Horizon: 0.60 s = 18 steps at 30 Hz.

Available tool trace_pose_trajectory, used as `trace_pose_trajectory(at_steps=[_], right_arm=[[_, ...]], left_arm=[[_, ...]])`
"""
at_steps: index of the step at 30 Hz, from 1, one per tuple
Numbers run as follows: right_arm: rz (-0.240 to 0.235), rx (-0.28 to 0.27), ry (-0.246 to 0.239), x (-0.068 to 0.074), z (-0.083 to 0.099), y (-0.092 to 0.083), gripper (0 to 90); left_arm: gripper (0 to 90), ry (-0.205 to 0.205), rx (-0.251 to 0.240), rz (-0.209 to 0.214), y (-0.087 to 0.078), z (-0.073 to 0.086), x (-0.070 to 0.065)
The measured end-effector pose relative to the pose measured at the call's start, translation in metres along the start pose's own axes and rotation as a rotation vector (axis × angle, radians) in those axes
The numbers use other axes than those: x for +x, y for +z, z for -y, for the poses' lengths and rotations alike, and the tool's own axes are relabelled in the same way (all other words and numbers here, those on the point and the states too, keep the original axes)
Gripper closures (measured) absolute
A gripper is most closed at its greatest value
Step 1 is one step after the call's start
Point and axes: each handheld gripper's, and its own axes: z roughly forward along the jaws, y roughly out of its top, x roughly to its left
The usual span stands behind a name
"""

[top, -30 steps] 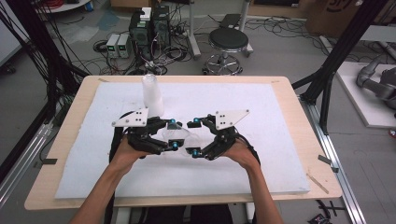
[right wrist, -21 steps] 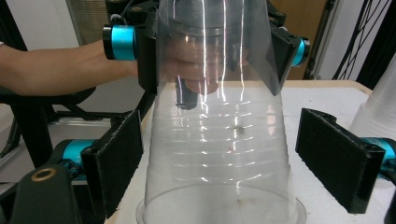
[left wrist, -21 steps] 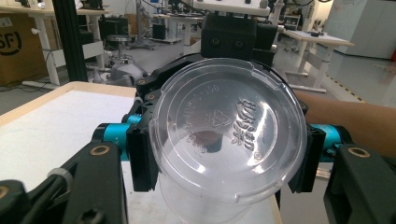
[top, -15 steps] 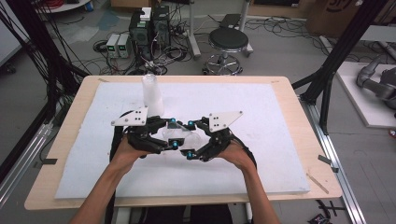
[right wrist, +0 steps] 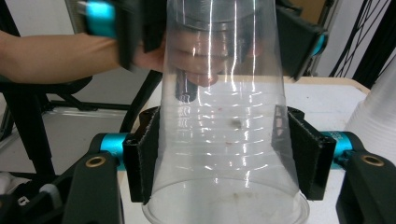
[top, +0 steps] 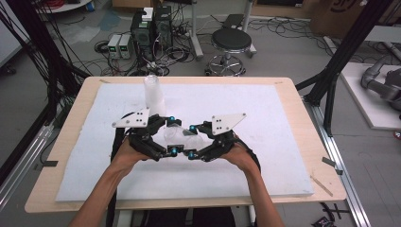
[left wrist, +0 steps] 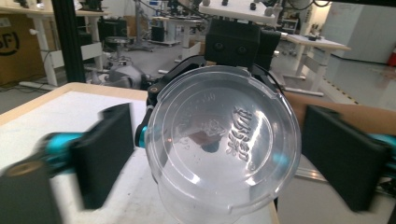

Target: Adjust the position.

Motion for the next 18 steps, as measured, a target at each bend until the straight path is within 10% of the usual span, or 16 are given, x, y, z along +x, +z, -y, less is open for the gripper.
trace_pose_trajectory(at_steps=[7,18], right_arm=[[0.019,0.016,0.013,0.0,0.001,-0.002,35.7],[0.008,0.35,0.058,-0.005,-0.022,-0.009,35.7]], left_arm=[[8.6,0.027,0.052,-0.03,-0.008,-0.002,-0.001],[9.2,0.07,0.577,-0.072,-0.013,-0.021,0.007]])
